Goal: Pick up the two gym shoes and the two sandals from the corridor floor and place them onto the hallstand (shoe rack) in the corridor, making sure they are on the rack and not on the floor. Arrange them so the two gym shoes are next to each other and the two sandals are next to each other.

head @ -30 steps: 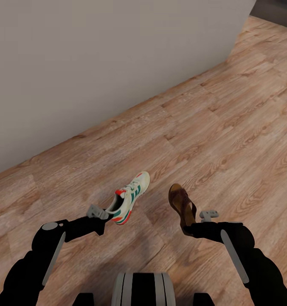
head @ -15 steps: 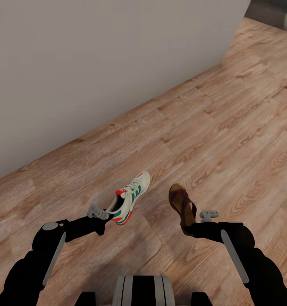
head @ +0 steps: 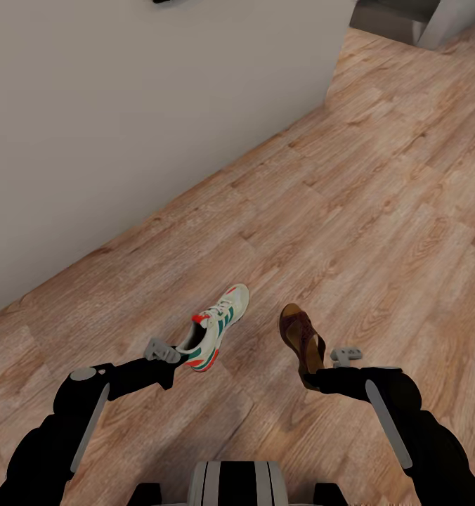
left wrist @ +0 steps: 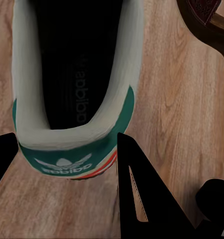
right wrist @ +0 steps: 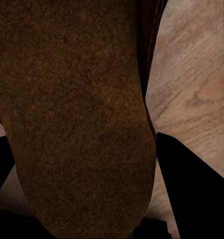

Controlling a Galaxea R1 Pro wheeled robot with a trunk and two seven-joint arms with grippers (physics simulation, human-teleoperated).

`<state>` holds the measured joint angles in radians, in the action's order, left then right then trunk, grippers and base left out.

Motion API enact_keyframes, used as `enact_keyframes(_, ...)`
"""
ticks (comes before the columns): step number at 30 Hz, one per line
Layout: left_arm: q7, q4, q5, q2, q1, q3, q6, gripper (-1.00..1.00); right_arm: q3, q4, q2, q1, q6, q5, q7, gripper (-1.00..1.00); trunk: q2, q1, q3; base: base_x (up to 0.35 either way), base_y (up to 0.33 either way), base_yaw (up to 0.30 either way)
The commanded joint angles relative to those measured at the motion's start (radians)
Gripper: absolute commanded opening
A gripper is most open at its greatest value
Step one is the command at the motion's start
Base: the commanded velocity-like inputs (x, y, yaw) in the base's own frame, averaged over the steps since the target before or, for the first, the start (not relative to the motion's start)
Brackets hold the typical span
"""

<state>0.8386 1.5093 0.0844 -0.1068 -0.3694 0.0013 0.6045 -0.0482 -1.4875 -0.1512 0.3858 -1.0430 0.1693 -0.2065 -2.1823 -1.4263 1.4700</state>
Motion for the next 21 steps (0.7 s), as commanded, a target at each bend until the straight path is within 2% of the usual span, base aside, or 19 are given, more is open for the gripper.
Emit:
enact_keyframes(1,0.007,0.002,0.008,0.000,0.000,0.000,0.003,-1.00,-0.002,0.000,-0.001,0.001,-0.004,0.005,0.003,-1.00,0.007,0.004,-0.003,0.000,0.000,-0.279)
enact_keyframes(5,0.007,0.002,0.008,0.000,0.000,0.000,0.003,-1.00,-0.001,0.000,-0.001,0.001,-0.004,0.005,0.003,-1.00,0.035,0.019,-0.018,0.000,0.000,-0.279)
enact_keyframes(21,0.007,0.002,0.008,-0.001,0.000,0.002,0.003,-1.00,0.004,-0.007,-0.002,0.001,-0.004,0.002,0.006,-1.00,0.035,0.019,-0.027,0.000,0.000,-0.268)
